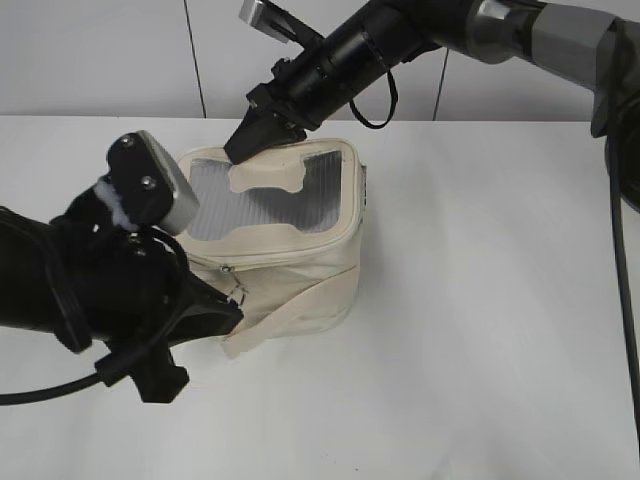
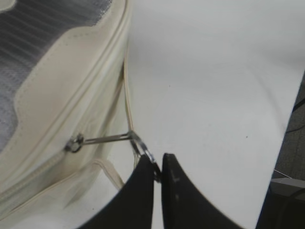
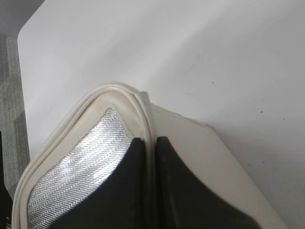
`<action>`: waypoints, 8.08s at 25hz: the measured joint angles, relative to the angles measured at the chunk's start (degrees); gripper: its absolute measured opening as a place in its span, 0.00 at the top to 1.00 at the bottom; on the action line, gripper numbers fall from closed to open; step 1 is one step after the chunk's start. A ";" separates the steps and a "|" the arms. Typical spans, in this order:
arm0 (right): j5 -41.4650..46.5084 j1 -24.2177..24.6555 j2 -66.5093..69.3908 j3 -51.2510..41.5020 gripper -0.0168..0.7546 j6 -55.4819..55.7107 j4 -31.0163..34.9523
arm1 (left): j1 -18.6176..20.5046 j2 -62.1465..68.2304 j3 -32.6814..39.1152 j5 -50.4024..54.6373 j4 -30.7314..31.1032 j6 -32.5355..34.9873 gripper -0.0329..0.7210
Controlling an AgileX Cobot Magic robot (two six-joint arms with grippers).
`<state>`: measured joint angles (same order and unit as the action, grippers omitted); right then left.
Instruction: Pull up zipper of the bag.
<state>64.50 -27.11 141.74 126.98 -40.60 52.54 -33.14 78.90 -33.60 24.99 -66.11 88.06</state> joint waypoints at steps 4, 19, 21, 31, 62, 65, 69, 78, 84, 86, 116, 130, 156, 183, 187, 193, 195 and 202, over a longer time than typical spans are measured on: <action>0.06 0.00 0.00 0.00 0.92 0.02 0.00 | -5.22 2.20 0.00 -5.72 -2.67 0.19 0.93; -0.06 0.00 0.00 0.00 0.92 0.43 0.24 | -5.99 6.18 -0.52 -3.89 -21.65 18.03 0.93; -0.05 0.00 0.00 0.00 0.92 0.43 0.30 | -5.99 7.55 -1.44 -2.28 -22.67 19.15 0.92; -2.73 0.67 0.06 0.00 0.52 1.66 -0.54 | -6.65 6.11 -1.81 -2.35 -17.57 8.28 0.66; -27.49 18.70 -36.35 -78.80 0.26 -61.59 49.70 | 13.70 47.79 -75.86 42.74 14.90 -24.23 0.41; -24.84 18.70 -35.49 -78.98 0.23 -65.87 51.23 | 13.70 48.65 -76.46 44.04 16.77 -24.70 0.40; -22.80 18.70 -34.13 -78.98 0.23 -68.36 51.78 | 13.59 48.87 -76.62 44.33 21.07 -25.41 0.40; -22.47 18.18 -33.52 -77.75 0.23 -72.31 52.03 | 13.02 49.33 -76.81 45.21 23.88 -26.53 0.81; -28.86 14.28 -33.52 -77.39 0.23 -76.14 52.10 | 12.97 49.38 -76.81 45.20 24.11 -26.90 0.89; -31.60 12.74 -33.44 -77.12 0.23 -77.26 52.10 | 12.97 49.38 -76.81 45.20 24.16 -26.92 0.89; -37.34 9.40 -29.48 -71.11 0.97 -66.03 45.22 | 12.72 49.38 -76.81 44.81 24.55 -28.83 0.89; -31.97 4.94 -48.36 -93.97 0.97 -59.45 48.07 | 12.18 49.38 -76.81 42.80 24.70 -39.29 0.89; -32.77 -11.10 -52.51 -78.75 0.31 14.80 -9.93 | 12.00 41.92 -72.30 37.70 22.18 -48.01 0.72; 2.48 -11.06 -139.32 -95.81 0.17 47.51 -55.07 | 13.70 -75.87 -11.69 44.66 58.01 -75.59 0.31; -1.17 -11.06 -142.16 -97.04 0.21 47.51 -55.94 | 14.44 -77.81 -3.96 44.67 62.74 -82.31 0.36; -4.07 -11.06 -142.16 -98.38 0.22 47.51 -55.94 | 14.93 -77.81 2.17 37.02 63.06 -85.71 0.42; -4.11 -11.06 -142.16 -98.38 0.22 47.46 -55.94 | 14.93 -77.81 2.81 36.00 63.06 -86.04 0.43; -4.25 -11.06 -142.16 -98.38 0.23 47.46 -55.94 | 14.93 -77.81 2.78 35.55 63.06 -86.15 0.44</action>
<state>60.25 -38.16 -0.42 28.60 6.86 -3.39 -18.21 1.09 -30.83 60.55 -3.04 1.91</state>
